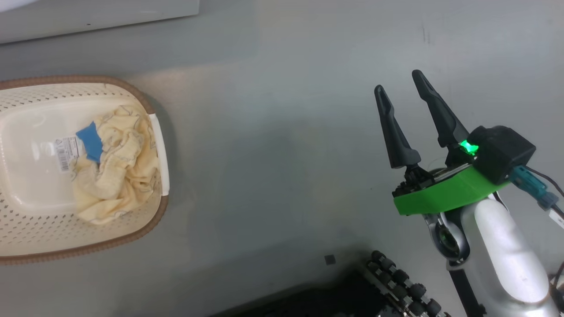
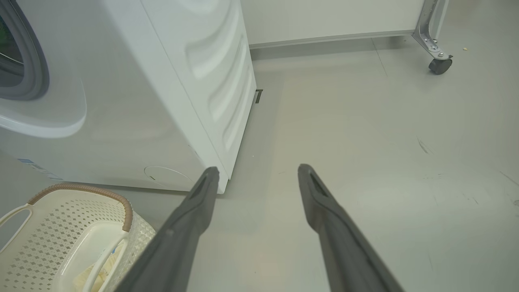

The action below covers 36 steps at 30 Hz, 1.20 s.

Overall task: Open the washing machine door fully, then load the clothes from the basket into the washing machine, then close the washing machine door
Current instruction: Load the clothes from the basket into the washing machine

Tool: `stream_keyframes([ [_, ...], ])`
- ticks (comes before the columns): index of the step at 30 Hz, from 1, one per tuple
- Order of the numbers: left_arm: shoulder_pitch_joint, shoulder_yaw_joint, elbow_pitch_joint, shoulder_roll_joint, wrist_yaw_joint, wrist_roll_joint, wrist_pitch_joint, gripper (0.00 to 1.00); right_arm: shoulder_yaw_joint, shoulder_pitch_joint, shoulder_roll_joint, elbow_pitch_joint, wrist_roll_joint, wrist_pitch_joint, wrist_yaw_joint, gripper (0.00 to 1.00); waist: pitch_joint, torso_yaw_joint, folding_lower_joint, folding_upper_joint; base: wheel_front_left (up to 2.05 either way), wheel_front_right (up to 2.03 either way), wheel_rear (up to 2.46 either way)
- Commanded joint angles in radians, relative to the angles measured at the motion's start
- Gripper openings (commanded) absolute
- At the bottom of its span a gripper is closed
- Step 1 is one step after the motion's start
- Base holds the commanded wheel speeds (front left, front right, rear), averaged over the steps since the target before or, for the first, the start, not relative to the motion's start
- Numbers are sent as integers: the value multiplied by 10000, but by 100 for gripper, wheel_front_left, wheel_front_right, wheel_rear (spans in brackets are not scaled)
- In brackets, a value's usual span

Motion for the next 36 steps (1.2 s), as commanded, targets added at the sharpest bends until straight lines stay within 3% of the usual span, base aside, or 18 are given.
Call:
stream_keyframes([
  [1,-432,208,-200,421,27,-72,-107,0,166,53,40,-295,10,-67,-27,100,89,-60,0,0,0,0,0],
  [16,-1526,381,233,136,250,-308,-1818,0,305,42,46,-351,86,-67,-27,100,648,-409,0,0,0,0,0],
  [17,-1559,375,304,125,279,-311,-1866,20,310,28,46,-340,99,-67,-27,100,655,-418,0,0,0,0,0],
  [18,-1582,346,362,126,314,-285,-1938,92,307,15,47,-330,114,-67,-27,100,656,-424,0,0,0,0,0],
  [19,-1599,328,427,112,331,-279,-1994,100,292,4,47,-321,127,-67,-27,100,654,-422,0,0,0,0,0],
  [28,-1244,116,908,-230,51,-420,-2521,100,28,-37,49,-278,4,-67,-27,100,178,-12,0,0,0,0,0],
  [36,-148,49,1102,-680,-209,-938,-2945,100,-314,103,-88,-269,-205,-67,-27,100,-929,710,0,0,0,0,0],
])
